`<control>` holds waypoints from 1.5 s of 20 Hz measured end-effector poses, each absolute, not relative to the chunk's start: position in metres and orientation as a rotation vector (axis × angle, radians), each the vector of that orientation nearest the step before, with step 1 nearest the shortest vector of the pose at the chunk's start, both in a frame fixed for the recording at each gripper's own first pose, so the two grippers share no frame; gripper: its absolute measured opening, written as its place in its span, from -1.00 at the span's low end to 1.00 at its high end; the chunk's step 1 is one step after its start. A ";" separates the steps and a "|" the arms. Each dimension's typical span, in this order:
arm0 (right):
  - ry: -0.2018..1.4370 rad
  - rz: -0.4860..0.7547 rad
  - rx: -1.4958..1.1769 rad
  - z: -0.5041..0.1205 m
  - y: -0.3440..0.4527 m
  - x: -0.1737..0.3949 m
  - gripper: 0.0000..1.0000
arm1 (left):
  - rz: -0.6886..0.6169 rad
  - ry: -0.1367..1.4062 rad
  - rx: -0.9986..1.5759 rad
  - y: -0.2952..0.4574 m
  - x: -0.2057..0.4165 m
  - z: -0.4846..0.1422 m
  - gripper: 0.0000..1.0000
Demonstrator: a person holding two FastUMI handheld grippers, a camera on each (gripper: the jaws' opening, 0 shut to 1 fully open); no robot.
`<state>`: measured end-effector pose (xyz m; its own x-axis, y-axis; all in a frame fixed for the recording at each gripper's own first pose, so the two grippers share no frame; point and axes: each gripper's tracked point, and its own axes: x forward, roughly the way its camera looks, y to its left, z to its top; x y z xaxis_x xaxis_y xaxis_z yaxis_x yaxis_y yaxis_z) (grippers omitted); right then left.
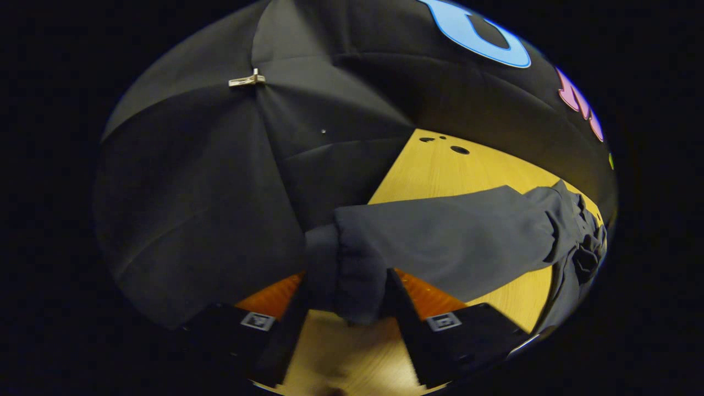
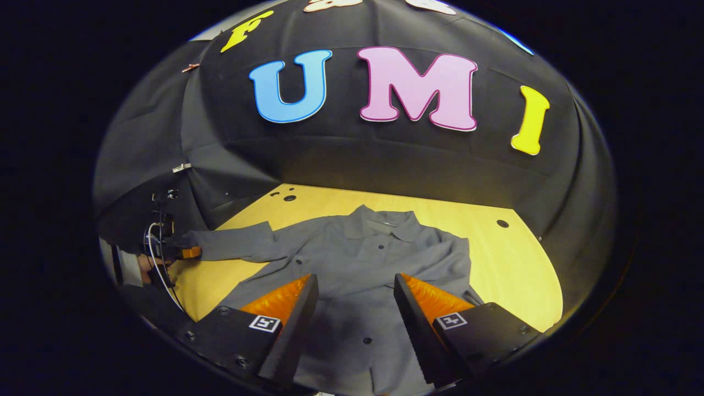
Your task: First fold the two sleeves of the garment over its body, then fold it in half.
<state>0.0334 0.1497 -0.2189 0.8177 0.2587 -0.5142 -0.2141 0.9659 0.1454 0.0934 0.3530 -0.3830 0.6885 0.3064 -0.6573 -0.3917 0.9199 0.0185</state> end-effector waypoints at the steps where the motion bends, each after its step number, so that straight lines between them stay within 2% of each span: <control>1: 0.560 0.242 0.082 -0.219 0.142 0.031 0.73 | 0.381 0.728 -0.110 0.348 0.095 -0.382 0.26; 4: 0.557 0.215 0.085 -0.218 0.123 0.026 0.73 | 0.369 0.724 -0.068 0.338 0.098 -0.369 -0.75; 9: 0.548 0.189 0.080 -0.217 0.090 0.023 0.72 | 0.343 0.564 -0.041 0.312 0.114 -0.305 -0.80; 14: 0.536 0.161 0.097 -0.219 0.056 0.022 0.72 | 0.299 0.411 -0.082 0.259 0.127 -0.222 -0.81; 15: 0.534 0.156 0.097 -0.221 0.049 0.021 0.72 | 0.284 0.389 -0.087 0.245 0.129 -0.207 -0.75; 16: 0.535 0.148 0.099 -0.225 0.041 0.021 0.72 | 0.267 0.370 -0.088 0.231 0.132 -0.195 -0.80; 22: 0.559 0.088 0.124 -0.245 -0.005 0.010 0.72 | 0.134 0.330 -0.067 0.138 0.148 -0.150 -0.81; 23: 0.563 0.074 0.131 -0.249 -0.014 0.008 0.72 | 0.111 0.327 -0.071 0.123 0.152 -0.145 -0.75; 24: 0.565 0.062 0.138 -0.251 -0.022 0.007 0.72 | 0.087 0.328 -0.074 0.107 0.154 -0.141 -0.80; 30: 0.583 0.000 0.148 -0.266 -0.062 -0.008 0.72 | -0.075 0.357 -0.063 0.006 0.169 -0.136 -0.81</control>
<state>-0.0081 -0.0621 -0.2663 0.8350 0.0419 -0.5486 0.0420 0.9893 0.1396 0.1688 0.0060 -0.1364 0.9343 -0.0840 -0.3464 0.0618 0.9953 -0.0749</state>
